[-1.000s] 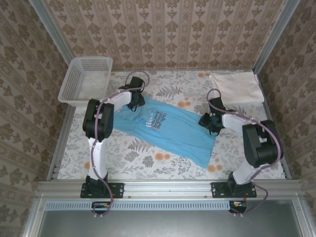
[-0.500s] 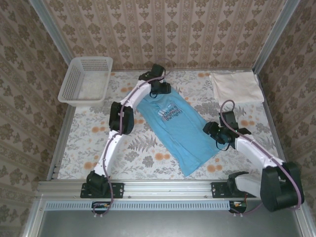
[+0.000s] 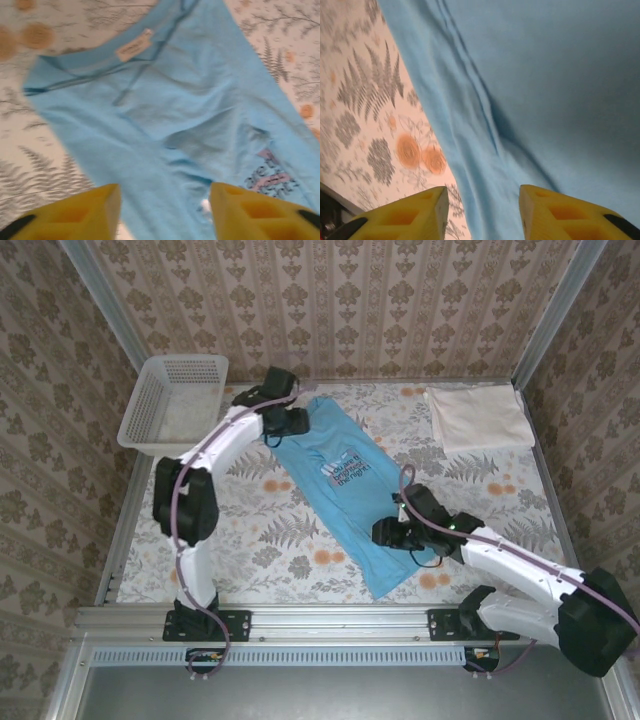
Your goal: Fold and stack the t-shirts
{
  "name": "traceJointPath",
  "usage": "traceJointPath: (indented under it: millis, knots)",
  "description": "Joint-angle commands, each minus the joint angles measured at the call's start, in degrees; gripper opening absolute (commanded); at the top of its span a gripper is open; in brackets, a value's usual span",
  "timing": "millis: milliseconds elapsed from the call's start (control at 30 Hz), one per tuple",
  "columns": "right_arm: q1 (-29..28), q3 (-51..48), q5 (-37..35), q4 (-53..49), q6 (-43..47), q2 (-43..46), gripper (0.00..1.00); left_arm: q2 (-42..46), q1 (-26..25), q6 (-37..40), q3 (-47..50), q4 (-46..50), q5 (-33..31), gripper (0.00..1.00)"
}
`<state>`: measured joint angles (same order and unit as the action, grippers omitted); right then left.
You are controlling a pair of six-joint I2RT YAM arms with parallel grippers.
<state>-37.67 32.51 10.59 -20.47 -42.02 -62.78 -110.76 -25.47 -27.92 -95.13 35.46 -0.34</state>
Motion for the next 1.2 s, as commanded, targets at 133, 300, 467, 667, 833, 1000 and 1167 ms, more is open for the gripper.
traceJointPath:
  millis: [133,300,467,667,833,1000,1167]
  knots:
    - [-8.5,1.6,-2.9,-4.3,-0.4,-7.9,0.31,-6.9,3.9,-1.6,6.7,-3.1,-0.1,0.36]
    - [-10.8,1.3,-3.2,-3.1,-2.2,-11.1,0.27,-15.9,4.2,-0.3,-0.7,-0.5,0.4,0.34]
    - [-11.8,-0.5,-3.4,-0.6,-6.3,-13.3,0.27,-24.5,4.3,0.9,-10.0,2.8,0.9,0.34]
    - [-12.4,-3.3,-2.3,7.0,-14.8,-18.2,0.26,-34.8,4.2,2.3,-25.0,8.7,2.4,0.34]
    - [-14.0,-3.9,-2.8,13.6,-22.2,-21.0,0.26,-43.3,3.9,3.3,-40.9,13.4,4.3,0.35]
    - [-16.7,-2.6,-4.2,20.4,-29.8,-25.1,0.28,-49.8,3.6,4.2,-56.6,16.3,7.0,0.39]
    - [-20.1,2.3,-5.4,25.9,-36.5,-32.2,0.28,-47.9,4.3,5.1,-56.0,11.1,8.0,0.41]
